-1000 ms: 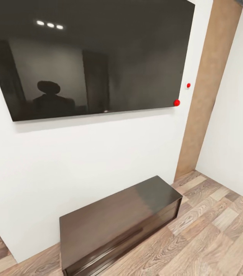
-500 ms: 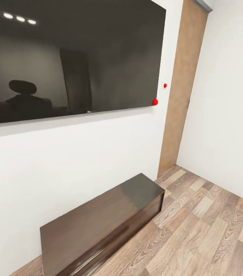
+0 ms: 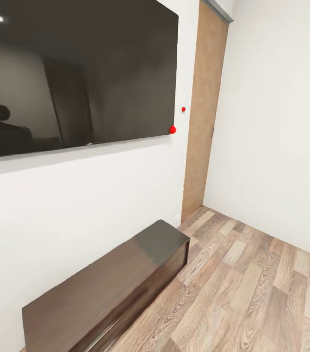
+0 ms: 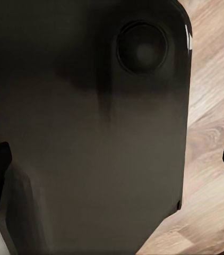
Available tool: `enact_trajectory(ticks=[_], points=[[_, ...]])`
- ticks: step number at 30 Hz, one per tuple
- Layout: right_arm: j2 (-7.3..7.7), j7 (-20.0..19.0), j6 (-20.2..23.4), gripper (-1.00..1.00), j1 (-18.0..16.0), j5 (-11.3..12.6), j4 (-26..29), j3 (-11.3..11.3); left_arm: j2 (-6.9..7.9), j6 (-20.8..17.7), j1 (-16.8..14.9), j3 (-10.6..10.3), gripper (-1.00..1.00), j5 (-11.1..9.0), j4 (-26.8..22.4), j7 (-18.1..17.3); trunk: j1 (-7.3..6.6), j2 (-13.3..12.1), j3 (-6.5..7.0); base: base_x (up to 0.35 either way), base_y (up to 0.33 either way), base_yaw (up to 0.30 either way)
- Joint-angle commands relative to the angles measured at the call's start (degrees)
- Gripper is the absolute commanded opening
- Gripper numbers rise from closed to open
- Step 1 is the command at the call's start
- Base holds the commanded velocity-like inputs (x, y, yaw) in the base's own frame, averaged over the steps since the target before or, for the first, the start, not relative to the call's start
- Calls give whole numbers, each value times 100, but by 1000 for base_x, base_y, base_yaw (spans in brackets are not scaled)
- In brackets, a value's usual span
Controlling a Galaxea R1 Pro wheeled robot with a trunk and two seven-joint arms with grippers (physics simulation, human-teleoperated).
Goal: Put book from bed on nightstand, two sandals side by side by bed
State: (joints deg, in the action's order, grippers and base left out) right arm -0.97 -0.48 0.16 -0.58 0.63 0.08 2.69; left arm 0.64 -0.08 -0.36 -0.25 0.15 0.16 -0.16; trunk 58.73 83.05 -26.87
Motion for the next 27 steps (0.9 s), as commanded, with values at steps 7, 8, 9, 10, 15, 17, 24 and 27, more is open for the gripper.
enact_trajectory(ticks=[7,8,9,10,15,17,24,27], points=[[0,-5,2,100,-3,7,1,29,5,-1,-1,-3,100,-1,1,-2,-1,3,-6,0,0,-296],[0,-5,2,100,-3,7,1,29,5,-1,-1,-3,100,-1,1,-2,-1,3,-6,0,0,-296],[-2,-5,2,100,-3,7,1,30,5,-1,-1,-3,100,-1,1,-2,-1,3,-6,0,0,-296],[-3,-5,2,100,-3,7,1,30,7,-1,-2,-3,100,-2,1,-2,-1,3,-6,0,0,-296],[-5,-5,2,100,-3,7,1,30,12,2,-6,-9,100,1,1,-2,-1,3,-6,0,0,-296],[-4,-5,2,100,-3,7,1,30,13,5,-4,-16,100,2,1,-2,-1,3,-6,0,0,-296],[-8,-5,2,100,-3,7,1,30,20,8,-5,-29,100,2,1,-2,-1,3,-6,0,0,-296],[-8,-5,2,100,-3,7,1,30,22,10,-7,-33,100,6,1,-2,-1,3,-6,0,0,-296]])
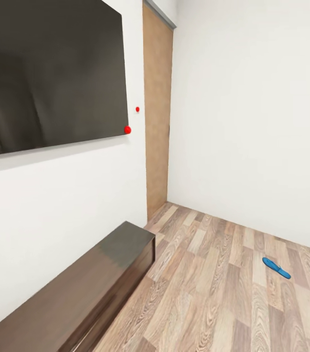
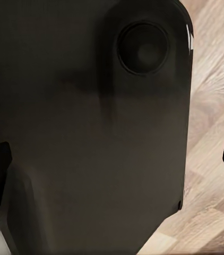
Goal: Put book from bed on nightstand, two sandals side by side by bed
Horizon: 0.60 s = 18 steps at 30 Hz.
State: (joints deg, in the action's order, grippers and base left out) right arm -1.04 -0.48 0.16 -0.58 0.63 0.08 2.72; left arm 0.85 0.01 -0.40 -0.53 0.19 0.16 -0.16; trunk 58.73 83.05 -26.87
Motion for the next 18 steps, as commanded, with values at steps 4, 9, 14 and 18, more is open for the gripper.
enact_trajectory(ticks=[4,9,14,18], points=[[-1,-8,2,100,-3,7,1,26,2,71,-2,-7,100,5,2,-2,-1,3,-6,0,0,-296],[-5,-6,2,100,-3,7,1,26,3,221,1,-9,100,7,2,-2,-1,3,-6,0,0,-296],[-8,-7,2,100,-3,7,1,26,3,267,2,-5,100,8,2,-2,-1,3,-6,0,0,-296],[-9,-8,2,100,-3,7,1,26,3,277,2,-5,100,8,2,-2,-1,3,-6,0,0,-296]])
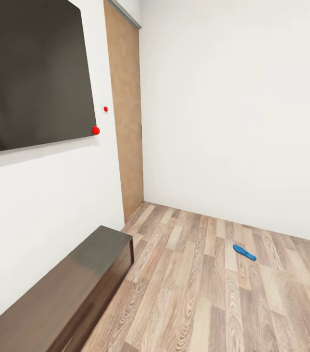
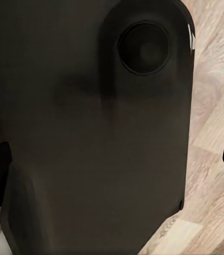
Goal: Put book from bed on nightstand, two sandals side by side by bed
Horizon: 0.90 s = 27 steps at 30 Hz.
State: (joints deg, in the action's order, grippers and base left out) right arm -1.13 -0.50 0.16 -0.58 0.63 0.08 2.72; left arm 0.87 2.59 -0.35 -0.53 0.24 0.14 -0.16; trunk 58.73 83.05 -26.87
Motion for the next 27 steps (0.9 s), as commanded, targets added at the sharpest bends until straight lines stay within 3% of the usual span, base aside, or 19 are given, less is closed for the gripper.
enact_trajectory(ticks=[1,27], points=[[-1,-5,2,100,-3,7,1,26,1,22,-3,-6,100,3,3,-2,0,3,-6,0,0,-296],[-1,-3,2,100,-3,7,1,26,1,31,-9,-9,100,4,2,-2,0,3,-6,0,0,-296]])
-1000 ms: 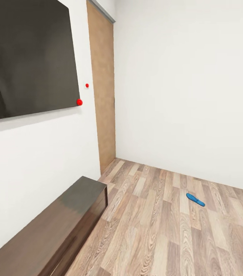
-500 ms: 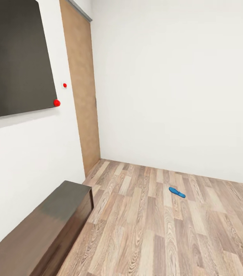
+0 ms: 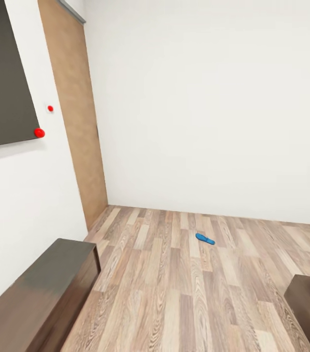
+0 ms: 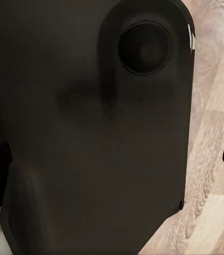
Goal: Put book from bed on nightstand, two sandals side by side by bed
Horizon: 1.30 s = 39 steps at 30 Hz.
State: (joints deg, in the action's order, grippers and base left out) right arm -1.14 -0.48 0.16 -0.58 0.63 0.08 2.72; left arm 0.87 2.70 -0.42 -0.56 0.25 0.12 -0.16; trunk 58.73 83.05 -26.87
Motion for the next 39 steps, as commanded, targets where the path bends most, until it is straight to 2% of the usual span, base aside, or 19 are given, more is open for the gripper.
enact_trajectory(ticks=[1,22,39], points=[[-1,-5,2,100,-3,7,1,26,1,20,-2,-6,100,3,4,-2,0,3,-6,0,0,-291],[-1,-5,2,100,-3,7,1,26,1,20,-2,-6,100,10,-4,-2,0,3,-6,0,0,-258],[-1,-5,2,100,-3,7,1,26,1,20,-7,0,100,11,-4,-2,0,3,-6,52,38,-41]])
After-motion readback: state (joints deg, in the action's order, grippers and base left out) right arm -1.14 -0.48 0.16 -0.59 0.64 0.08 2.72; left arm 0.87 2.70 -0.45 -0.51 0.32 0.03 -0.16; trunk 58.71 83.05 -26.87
